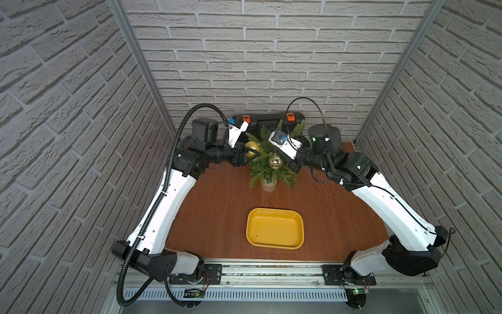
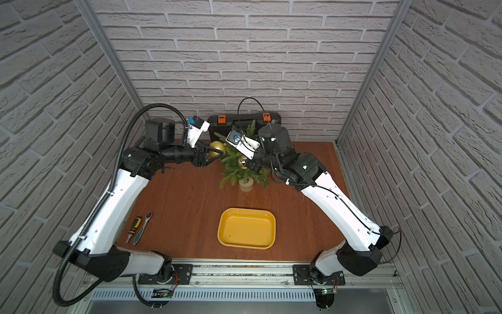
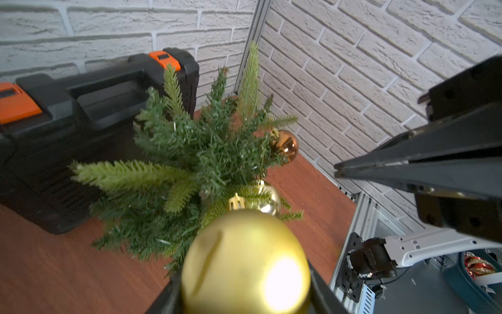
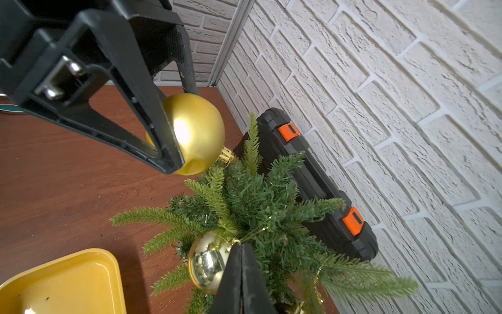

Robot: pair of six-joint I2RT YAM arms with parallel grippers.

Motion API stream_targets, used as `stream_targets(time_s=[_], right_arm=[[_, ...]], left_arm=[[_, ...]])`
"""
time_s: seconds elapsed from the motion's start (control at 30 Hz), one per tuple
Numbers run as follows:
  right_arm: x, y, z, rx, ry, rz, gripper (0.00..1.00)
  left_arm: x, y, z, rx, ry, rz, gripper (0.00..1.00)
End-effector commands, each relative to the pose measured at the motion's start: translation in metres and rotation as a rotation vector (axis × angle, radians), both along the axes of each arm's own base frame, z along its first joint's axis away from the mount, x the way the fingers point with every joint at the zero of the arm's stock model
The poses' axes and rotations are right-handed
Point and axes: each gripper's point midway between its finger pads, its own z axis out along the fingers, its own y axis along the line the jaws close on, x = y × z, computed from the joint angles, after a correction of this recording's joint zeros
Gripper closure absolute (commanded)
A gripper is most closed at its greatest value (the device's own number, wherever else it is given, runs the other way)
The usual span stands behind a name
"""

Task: Decorate the small christmas tree with ornaments
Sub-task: Hang an ornament on the christmas tree.

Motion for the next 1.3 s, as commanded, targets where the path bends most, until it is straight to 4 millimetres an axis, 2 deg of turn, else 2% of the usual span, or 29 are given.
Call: stream_targets(time_s=[0.0,0.23,0.7,0.93,1.27], right_arm=[[-0.005,0.013,0.001,0.007,0.012,0.051,0.94],[-0.011,0.014,0.002,0.036,0.031,0.042,0.94],[-0.029,-0.021,0.002,0.09,0.015,-0.057,0.94],[-0.034,-0.027,-0.004,0.087,0.024,-0.069,0.94],[-0.034,-0.028,-0.012,0.079,0.036,-0.072,0.94]], left_arm=[[-0.001,0.01,0.015,-0.044,-0.059,0.029,0.7],[-0.005,0.015,0.014,-0.051,-0.052,0.025,0.7],[-0.023,0.018,-0.005,-0.04,-0.011,0.008,0.7],[-0.02,0.015,-0.024,-0.061,0.039,0.011,0.7],[-0.015,0.01,-0.04,-0.068,0.075,-0.006,0.71]])
